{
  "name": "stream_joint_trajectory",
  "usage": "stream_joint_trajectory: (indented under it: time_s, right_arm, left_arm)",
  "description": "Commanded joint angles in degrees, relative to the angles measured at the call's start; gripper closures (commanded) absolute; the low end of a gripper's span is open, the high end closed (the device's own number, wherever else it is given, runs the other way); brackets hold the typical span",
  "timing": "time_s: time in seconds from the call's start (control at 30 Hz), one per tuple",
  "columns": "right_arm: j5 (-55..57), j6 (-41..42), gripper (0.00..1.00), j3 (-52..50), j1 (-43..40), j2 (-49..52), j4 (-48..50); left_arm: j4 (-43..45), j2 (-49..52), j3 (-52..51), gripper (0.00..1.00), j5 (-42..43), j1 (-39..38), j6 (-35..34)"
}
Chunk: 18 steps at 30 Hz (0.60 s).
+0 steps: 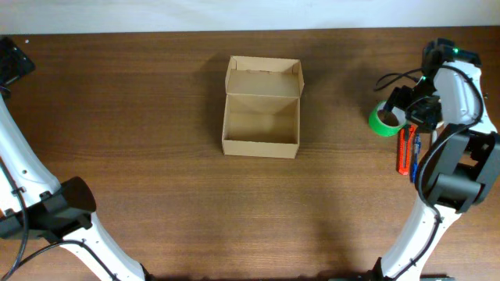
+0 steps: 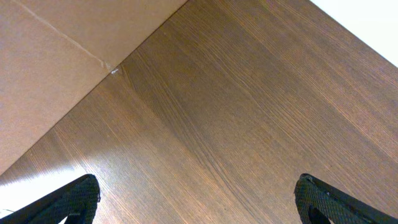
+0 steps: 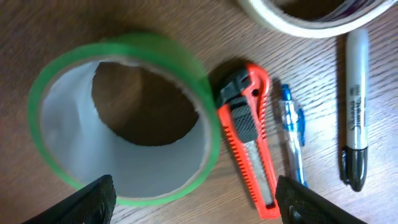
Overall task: Pack container
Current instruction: 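Reach the right gripper to the green tape roll and grasp it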
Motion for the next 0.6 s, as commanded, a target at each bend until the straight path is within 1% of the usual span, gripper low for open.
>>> stream_joint_trajectory:
  time_s: [0.0, 0.1, 0.13, 0.2, 0.33, 0.4, 0.43, 0.47, 0.5, 0.53, 0.57]
  right_arm:
    - [-0.3, -0.1, 0.22, 0.7, -0.4, -0.1, 0.3]
    - [0.3, 0.6, 0.38, 0.7, -0.4, 0.1, 0.8]
    - [0.3, 1.1, 0.41, 0.7, -0.4, 0.2, 1.0]
    - [0.3, 2.5, 0.43, 0.7, -0.4, 0.8, 1.3]
    - [0.0, 4.9, 0.43, 0.7, -0.4, 3.1, 1.6]
    - [-0.3, 4.9, 0.43, 0.7, -0.4, 4.4, 1.8]
    - [-0.5, 4.9, 0.45, 0.7, -0.4, 4.8, 1.8]
    - [-0.6, 4.9, 0.49, 0.7, -0.4, 5.3, 1.8]
    - [-0.6, 4.9, 0.58, 0.7, -0.4, 5.7, 1.8]
    - [-0.6, 4.9, 0.64, 0.7, -0.4, 6.0, 1.9]
    - [-0.6, 4.8, 0.73, 0.7, -0.4, 6.2, 1.9]
  left_arm:
    - [-0.1, -0.8, -0.3, 0.0, 0.4, 0.1, 0.7]
    - [-0.1, -0.8, -0.3, 0.0, 0.4, 0.1, 0.7]
    - [-0.1, -0.8, -0.3, 0.0, 0.4, 0.1, 0.7]
    - [0.0, -0.8, -0.3, 0.0, 0.4, 0.1, 0.7]
    - [-0.1, -0.8, -0.3, 0.0, 0.4, 0.1, 0.7]
    - [-0.1, -0.8, -0.3, 0.0, 0.4, 0.1, 0.7]
    - [-0.1, -0.8, -0.3, 0.0, 0.4, 0.1, 0.7]
    - [-0.1, -0.8, -0.3, 0.0, 0.4, 0.1, 0.7]
    - [-0.1, -0.8, -0.3, 0.0, 0.4, 0.1, 0.7]
    - [-0.1, -0.8, -0.3, 0.0, 0.4, 0.1, 0.7]
    - [-0.1, -0.8, -0.3, 0.0, 0.4, 0.1, 0.7]
